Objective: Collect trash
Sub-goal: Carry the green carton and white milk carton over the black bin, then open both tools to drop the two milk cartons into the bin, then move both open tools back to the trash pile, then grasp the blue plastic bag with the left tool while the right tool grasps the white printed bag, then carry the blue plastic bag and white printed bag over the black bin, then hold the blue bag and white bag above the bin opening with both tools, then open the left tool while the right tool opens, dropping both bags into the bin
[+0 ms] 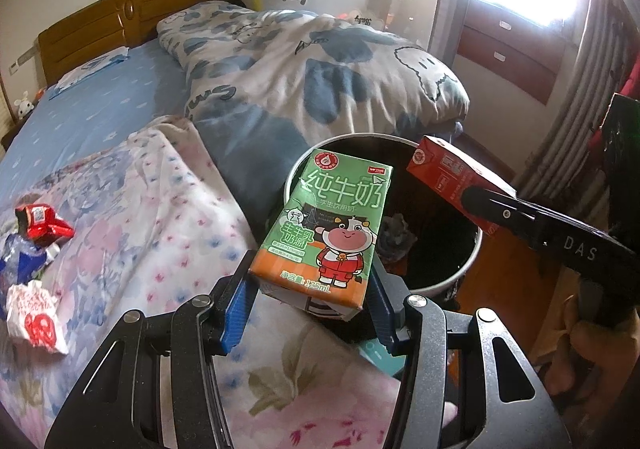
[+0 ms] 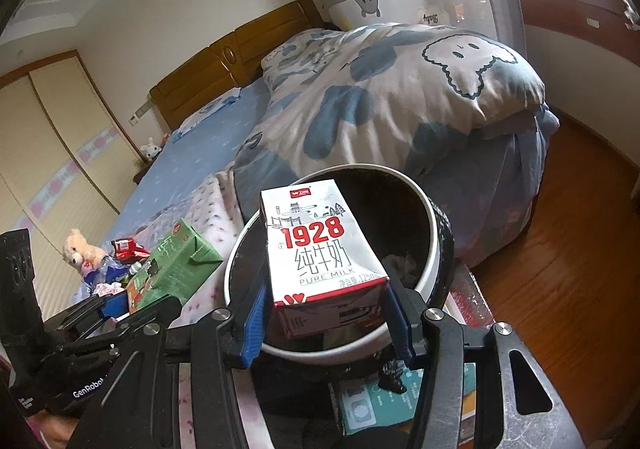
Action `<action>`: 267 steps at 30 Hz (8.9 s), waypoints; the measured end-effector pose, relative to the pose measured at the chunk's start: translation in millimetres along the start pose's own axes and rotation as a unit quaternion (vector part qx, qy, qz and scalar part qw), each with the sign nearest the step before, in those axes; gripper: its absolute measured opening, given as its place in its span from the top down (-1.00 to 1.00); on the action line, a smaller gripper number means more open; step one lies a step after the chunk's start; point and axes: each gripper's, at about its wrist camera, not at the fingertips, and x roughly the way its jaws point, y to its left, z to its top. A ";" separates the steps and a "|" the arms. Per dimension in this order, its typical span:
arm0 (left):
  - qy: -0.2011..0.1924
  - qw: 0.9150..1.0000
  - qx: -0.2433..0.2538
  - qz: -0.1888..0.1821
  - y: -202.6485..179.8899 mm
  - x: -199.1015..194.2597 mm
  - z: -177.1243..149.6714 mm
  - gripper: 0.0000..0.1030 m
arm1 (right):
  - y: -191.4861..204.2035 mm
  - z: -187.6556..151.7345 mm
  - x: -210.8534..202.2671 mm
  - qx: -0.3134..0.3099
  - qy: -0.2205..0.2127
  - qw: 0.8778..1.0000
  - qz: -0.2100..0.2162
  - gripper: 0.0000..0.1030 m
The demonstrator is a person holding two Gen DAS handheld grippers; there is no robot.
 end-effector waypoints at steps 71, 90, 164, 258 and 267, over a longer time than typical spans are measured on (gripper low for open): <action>-0.008 0.971 -0.204 0.123 194.4 -108.1 -137.0 -0.44 | 163.6 -72.2 49.9 -0.048 0.076 0.988 0.128 -0.70; -0.003 0.947 -0.267 0.178 280.4 -126.5 -176.1 -0.44 | 263.0 -94.4 102.0 -0.097 0.117 0.969 0.194 -0.70; -0.022 0.995 -0.099 0.020 93.6 -74.5 -71.0 0.75 | 98.8 -57.7 2.9 -0.048 0.026 0.994 0.098 0.55; 0.024 0.999 -0.022 -0.024 -8.2 27.3 16.1 0.15 | -15.7 14.0 28.0 0.017 0.028 0.999 0.019 0.36; 0.011 0.999 -0.046 -0.019 12.8 4.8 -3.9 -0.11 | -9.1 9.5 21.0 0.028 0.019 0.999 0.021 -0.43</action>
